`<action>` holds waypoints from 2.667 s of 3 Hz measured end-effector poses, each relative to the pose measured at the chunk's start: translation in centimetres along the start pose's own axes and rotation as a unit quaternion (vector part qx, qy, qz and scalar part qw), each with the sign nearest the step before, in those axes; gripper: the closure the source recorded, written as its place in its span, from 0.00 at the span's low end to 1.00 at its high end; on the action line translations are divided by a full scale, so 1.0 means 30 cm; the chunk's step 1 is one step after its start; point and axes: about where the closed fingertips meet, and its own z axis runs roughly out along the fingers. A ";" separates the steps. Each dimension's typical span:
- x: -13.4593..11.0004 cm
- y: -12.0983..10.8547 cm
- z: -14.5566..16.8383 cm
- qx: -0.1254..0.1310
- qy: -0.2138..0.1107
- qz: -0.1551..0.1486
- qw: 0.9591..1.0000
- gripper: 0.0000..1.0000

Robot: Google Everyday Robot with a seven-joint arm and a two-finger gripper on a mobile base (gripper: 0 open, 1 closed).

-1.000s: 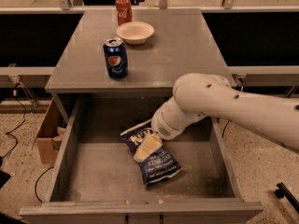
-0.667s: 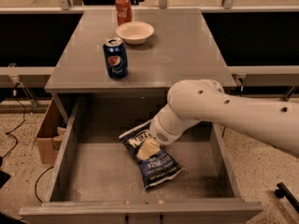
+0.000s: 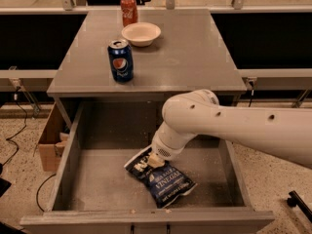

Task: Pick blue chip bag from top drawer and place on counter

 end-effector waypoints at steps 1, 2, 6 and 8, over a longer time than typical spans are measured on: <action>-0.002 0.001 -0.003 0.000 -0.001 -0.001 1.000 1.00; -0.016 0.005 -0.021 0.002 -0.005 -0.007 1.000 1.00; 0.062 0.203 -0.892 0.100 0.040 -0.036 0.993 1.00; 0.139 -0.017 -1.178 0.102 0.099 0.031 0.989 1.00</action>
Offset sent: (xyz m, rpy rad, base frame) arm 0.0000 0.0004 0.0008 0.0007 -0.0016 0.0008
